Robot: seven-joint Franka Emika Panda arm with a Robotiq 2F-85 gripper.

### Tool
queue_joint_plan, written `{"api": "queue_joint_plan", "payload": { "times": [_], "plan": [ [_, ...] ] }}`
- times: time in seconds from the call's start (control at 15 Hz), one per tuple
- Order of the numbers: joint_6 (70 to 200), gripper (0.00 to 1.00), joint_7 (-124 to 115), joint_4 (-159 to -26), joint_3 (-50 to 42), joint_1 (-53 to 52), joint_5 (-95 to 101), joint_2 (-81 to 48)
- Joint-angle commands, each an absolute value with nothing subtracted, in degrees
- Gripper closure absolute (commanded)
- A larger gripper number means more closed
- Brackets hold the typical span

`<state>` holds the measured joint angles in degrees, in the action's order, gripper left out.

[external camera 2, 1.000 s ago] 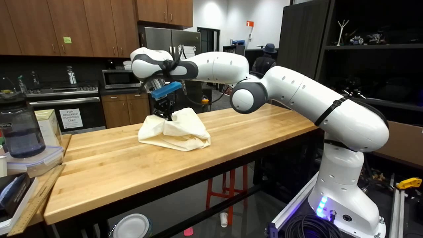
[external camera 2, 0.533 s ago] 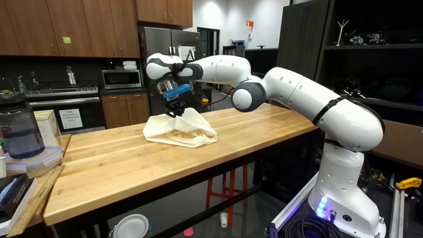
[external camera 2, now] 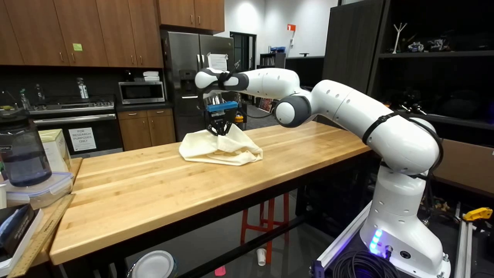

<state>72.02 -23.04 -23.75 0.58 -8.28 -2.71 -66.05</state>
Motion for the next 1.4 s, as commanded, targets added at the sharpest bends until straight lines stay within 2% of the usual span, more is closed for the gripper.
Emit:
{"api": "queue_joint_plan", "payload": {
  "times": [0.0,0.27,0.4,0.53,0.6,0.67,0.87,0.93,1.13,1.33],
  "plan": [
    [71.89,0.99,-24.56,-24.05,1.89,-6.75,-5.33,-65.95],
    [71.13,0.99,-23.84,-24.14,2.30,-7.00,-5.96,-65.71],
    [71.45,0.72,-23.04,-23.80,2.40,-7.50,-5.42,-65.72],
    [72.25,0.61,-22.35,-23.22,2.05,-8.11,-4.72,-65.70],
    [71.20,0.56,-21.49,-18.49,1.76,-8.44,-4.28,-68.02],
    [73.16,0.48,-20.70,-21.78,1.78,-8.66,-4.01,-65.73],
    [75.60,0.28,-17.38,-16.76,1.43,-9.12,-3.02,-67.30],
    [78.73,0.22,-16.34,-20.84,1.35,-9.11,-2.67,-64.50],
    [84.84,0.00,-14.88,-20.39,1.03,-8.79,-1.85,-64.49],
    [91.02,0.00,-14.26,-20.88,0.29,-8.67,-0.56,-64.88]
  ]
}}
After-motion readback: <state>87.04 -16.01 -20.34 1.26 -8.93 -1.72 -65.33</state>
